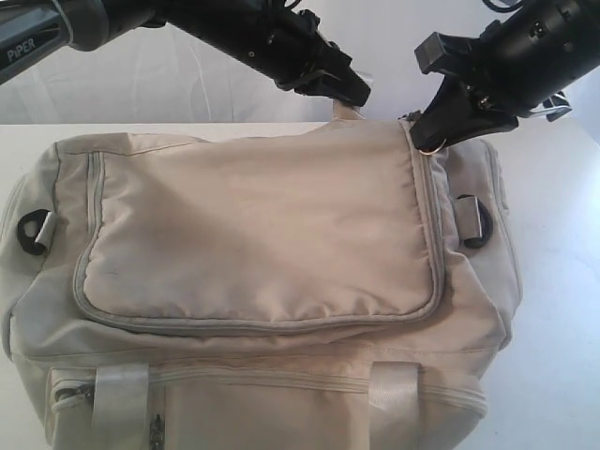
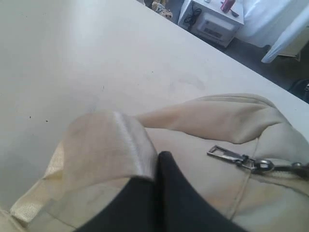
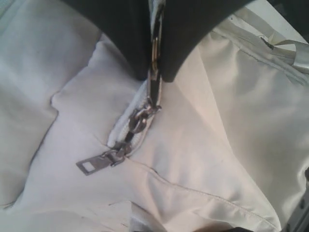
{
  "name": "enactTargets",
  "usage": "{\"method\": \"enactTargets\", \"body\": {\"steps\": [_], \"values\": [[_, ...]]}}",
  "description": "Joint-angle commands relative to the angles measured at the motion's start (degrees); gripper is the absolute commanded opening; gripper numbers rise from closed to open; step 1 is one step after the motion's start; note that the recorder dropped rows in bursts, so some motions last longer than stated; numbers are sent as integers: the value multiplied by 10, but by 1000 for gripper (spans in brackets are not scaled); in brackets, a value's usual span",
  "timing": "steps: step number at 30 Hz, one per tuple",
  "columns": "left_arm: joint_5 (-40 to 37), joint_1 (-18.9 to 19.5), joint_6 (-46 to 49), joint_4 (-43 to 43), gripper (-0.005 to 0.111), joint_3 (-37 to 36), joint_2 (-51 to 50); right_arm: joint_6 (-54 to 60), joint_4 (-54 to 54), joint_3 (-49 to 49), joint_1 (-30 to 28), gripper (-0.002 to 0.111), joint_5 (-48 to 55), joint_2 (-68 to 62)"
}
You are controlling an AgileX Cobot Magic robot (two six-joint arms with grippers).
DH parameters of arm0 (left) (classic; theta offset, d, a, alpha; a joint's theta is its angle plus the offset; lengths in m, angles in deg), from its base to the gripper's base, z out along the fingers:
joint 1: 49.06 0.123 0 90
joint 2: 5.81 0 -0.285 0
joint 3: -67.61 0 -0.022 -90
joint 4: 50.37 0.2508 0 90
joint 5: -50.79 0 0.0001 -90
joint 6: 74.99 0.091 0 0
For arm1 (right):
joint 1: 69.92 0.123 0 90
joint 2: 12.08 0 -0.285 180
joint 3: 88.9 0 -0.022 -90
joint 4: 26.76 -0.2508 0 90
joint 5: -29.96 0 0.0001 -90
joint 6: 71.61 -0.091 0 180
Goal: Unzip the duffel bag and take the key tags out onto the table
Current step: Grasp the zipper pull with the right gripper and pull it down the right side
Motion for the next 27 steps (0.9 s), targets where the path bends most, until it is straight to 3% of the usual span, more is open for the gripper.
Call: {"method": "enactTargets", "body": {"steps": [1, 13, 27], "values": [[5, -1, -3, -14, 0, 5, 7, 0, 6, 3, 1, 0, 15, 11], [0, -1, -3, -9, 0, 5, 7, -6, 56, 3, 1, 0, 15, 45], [0, -1, -3, -9, 0, 5, 7, -3, 50, 3, 1, 0, 15, -1]]}}
